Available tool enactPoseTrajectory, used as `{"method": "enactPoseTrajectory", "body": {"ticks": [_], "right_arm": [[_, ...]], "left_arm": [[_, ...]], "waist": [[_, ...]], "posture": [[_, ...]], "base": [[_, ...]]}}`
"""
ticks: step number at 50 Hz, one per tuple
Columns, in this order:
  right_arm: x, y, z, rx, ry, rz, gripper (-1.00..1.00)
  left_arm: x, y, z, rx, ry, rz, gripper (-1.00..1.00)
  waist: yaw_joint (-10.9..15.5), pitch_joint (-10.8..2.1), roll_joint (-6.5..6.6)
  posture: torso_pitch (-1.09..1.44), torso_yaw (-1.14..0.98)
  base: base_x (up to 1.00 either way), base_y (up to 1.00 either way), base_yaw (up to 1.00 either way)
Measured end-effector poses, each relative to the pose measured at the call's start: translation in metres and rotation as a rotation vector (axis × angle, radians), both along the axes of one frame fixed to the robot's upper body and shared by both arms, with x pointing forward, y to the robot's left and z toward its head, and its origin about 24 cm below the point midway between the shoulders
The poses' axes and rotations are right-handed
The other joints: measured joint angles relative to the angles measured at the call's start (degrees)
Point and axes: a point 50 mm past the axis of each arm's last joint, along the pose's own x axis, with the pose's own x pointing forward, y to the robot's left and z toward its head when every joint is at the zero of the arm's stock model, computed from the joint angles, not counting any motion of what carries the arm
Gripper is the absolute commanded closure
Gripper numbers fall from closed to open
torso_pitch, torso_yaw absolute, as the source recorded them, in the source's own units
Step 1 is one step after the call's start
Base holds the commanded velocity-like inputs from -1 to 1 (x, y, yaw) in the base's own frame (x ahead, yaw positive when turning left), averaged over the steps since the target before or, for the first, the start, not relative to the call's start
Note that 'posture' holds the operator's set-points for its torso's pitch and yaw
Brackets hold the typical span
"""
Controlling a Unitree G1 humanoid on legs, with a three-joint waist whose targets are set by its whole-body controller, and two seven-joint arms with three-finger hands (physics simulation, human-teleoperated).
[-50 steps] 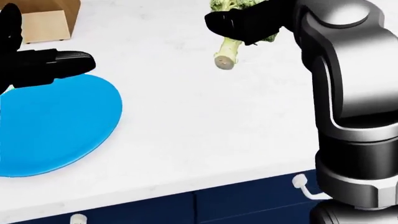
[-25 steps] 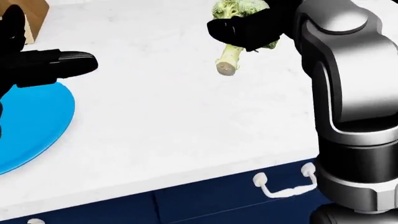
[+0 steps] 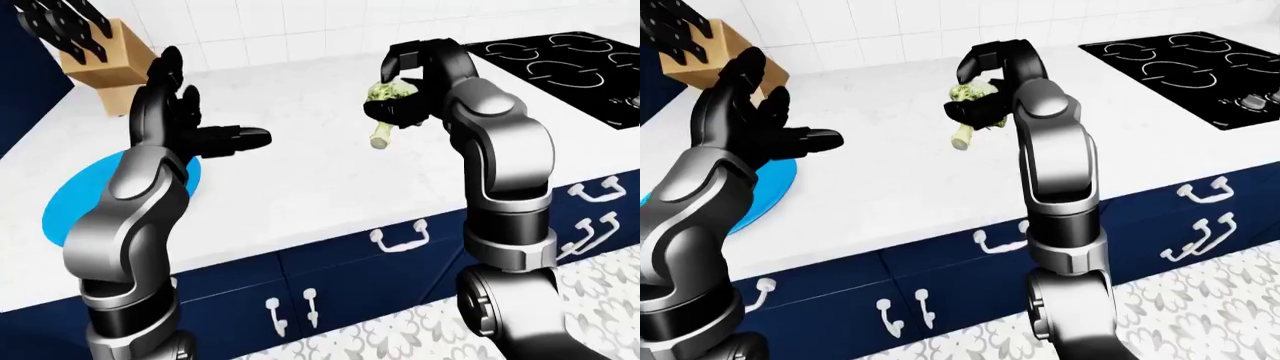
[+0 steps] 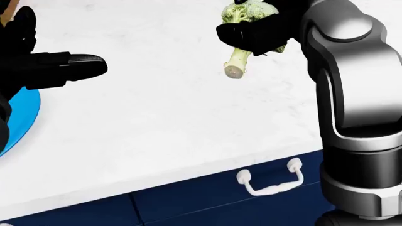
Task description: Place the broccoli on the top rack of the oven.
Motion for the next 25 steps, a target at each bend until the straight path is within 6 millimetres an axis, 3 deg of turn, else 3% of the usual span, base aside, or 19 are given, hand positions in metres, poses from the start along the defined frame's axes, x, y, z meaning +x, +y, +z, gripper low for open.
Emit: {"method": "enactPoseTrajectory", "body": {"ticks": [4,10,15,18,20,22,25], "right_arm": [[0.0,-0.007,-0.003,0.001,0.014,-0.033,1.0],[-0.002,0.003,0.003,-0.009,-0.01,0.014,1.0],[-0.001,0.007,0.002,-0.014,-0.013,0.031,1.0],[0.0,0.009,-0.002,-0.019,0.008,0.041,1.0],[0.001,0.008,-0.003,-0.019,0.019,0.036,1.0],[0.0,0.006,0.0,-0.018,0.013,0.026,1.0],[0.001,-0.003,-0.001,-0.012,0.006,-0.013,1.0]], "left_arm": [[0.001,-0.005,-0.003,0.003,0.022,-0.027,-1.0],[-0.002,0.003,0.006,0.0,-0.025,0.019,-1.0],[-0.001,0.006,0.001,-0.001,-0.009,0.029,-1.0],[0.0,0.008,-0.004,-0.004,0.021,0.039,-1.0],[0.0,0.007,-0.002,-0.002,0.019,0.036,-1.0],[-0.001,0.005,0.002,0.001,-0.004,0.026,-1.0],[0.0,-0.004,0.0,0.001,-0.004,-0.017,-1.0]], "waist": [[0.43,-0.05,-0.11],[1.93,-0.51,-0.16],[3.27,-0.23,-0.81],[3.21,-0.17,-0.39],[2.63,-0.09,-1.39],[2.04,-0.1,-3.33],[0.11,-0.44,-3.68]], "posture": [[0.0,0.0],[0.0,0.0],[0.0,0.0],[0.0,0.0],[0.0,0.0],[0.0,0.0],[0.0,0.0]], "base": [[0.0,0.0,1.0],[-0.02,0.0,1.0],[-0.12,0.0,1.0],[-0.18,0.0,1.0],[-0.21,0.0,1.0],[-0.22,0.0,1.0],[-0.23,0.0,1.0]]}}
